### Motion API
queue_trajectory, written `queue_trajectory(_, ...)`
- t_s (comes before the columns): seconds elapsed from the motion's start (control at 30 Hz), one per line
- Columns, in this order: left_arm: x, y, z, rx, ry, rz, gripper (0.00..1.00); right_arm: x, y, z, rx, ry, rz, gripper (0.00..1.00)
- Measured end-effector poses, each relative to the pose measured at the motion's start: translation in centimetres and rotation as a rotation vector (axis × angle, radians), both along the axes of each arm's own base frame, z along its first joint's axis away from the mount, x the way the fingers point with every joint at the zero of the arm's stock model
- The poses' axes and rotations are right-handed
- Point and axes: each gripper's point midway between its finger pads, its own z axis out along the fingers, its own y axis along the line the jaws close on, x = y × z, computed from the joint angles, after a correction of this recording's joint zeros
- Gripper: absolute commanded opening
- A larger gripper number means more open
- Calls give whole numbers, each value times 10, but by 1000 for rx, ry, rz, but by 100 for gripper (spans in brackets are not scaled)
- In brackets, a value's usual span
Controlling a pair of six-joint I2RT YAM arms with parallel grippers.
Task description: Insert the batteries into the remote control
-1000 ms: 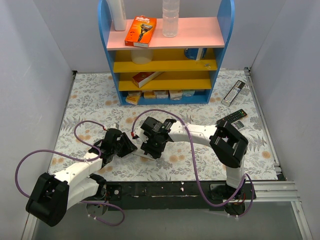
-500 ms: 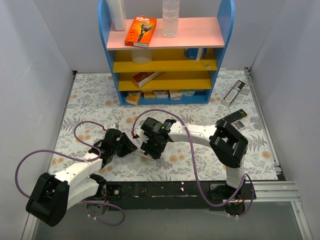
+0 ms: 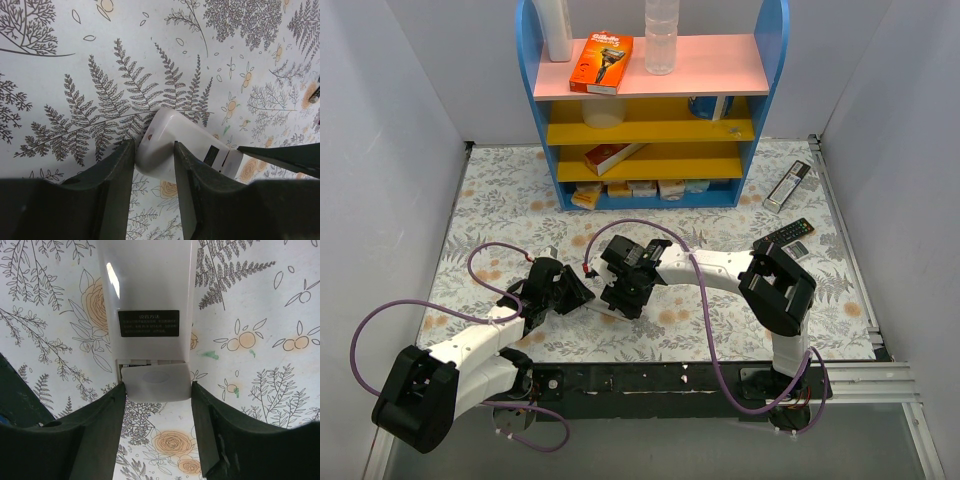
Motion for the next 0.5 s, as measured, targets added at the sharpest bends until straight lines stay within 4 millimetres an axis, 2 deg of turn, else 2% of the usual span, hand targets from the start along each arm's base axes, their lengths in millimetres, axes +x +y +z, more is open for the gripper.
queue_trajectory(0.5, -4, -5, 1, -29, 17, -17, 26, -2, 9, 2, 33, -8, 14, 64)
